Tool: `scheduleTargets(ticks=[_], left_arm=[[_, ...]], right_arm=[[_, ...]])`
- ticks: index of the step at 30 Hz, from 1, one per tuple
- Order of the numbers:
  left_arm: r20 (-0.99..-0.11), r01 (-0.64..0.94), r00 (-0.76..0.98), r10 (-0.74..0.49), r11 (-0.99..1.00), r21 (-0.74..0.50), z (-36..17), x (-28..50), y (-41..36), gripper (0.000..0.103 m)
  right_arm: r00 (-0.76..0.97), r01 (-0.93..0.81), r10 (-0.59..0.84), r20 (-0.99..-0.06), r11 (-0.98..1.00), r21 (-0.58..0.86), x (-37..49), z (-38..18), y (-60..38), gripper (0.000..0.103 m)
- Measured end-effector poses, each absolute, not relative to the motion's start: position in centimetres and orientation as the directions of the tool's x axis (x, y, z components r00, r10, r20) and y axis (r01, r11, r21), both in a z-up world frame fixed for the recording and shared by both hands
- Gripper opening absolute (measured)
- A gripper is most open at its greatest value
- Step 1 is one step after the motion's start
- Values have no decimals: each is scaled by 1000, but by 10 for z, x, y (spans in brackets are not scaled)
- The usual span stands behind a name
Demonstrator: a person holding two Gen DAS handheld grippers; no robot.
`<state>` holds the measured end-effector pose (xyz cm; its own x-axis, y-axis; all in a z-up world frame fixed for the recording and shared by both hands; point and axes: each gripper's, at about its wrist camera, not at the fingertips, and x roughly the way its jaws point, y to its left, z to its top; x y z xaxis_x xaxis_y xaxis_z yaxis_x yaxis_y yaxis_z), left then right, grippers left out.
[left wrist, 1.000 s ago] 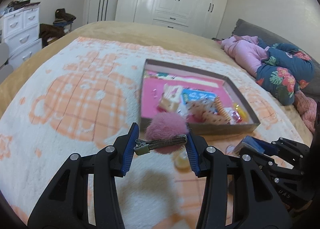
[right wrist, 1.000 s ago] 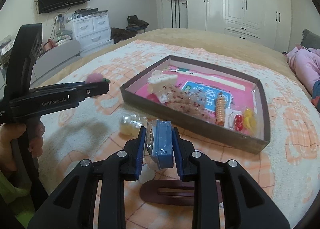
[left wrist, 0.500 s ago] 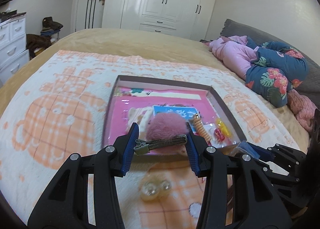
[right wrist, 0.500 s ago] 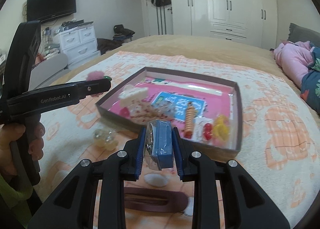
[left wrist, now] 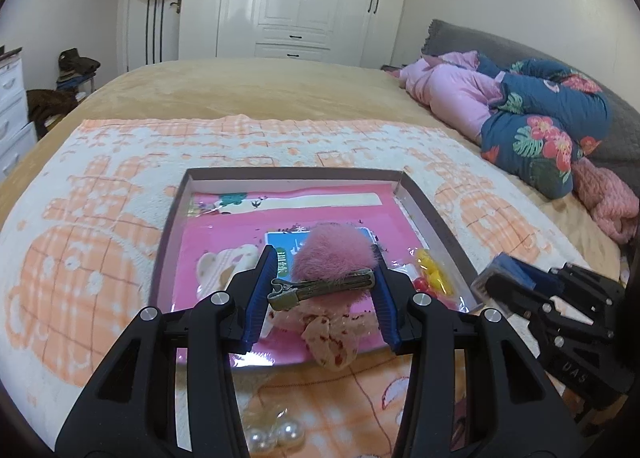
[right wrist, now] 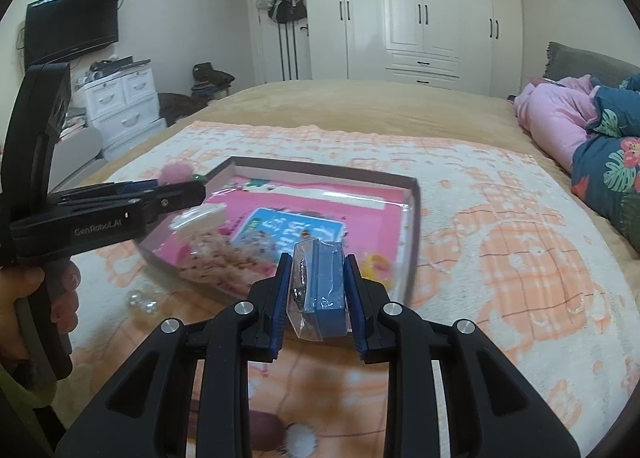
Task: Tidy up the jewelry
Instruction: 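Carry the pompom clip and blue-capped bag into the box and open both tools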
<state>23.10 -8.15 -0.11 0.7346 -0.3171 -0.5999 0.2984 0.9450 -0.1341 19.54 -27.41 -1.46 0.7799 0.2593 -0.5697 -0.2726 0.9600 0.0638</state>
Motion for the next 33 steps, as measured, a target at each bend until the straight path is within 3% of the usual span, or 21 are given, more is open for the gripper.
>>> scheduleTargets(ticks=[16,33], left_arm=[[-676,299,675,-296,947,-116,-36,274,-96,37],[-701,276,650,-294,951,-143,-51,278,-85,37]], right_arm=[[753,-218,211,-623,974,65,250,-41,-289,25],[725,-211,186,-663,977,43,294,-61,-270,26]])
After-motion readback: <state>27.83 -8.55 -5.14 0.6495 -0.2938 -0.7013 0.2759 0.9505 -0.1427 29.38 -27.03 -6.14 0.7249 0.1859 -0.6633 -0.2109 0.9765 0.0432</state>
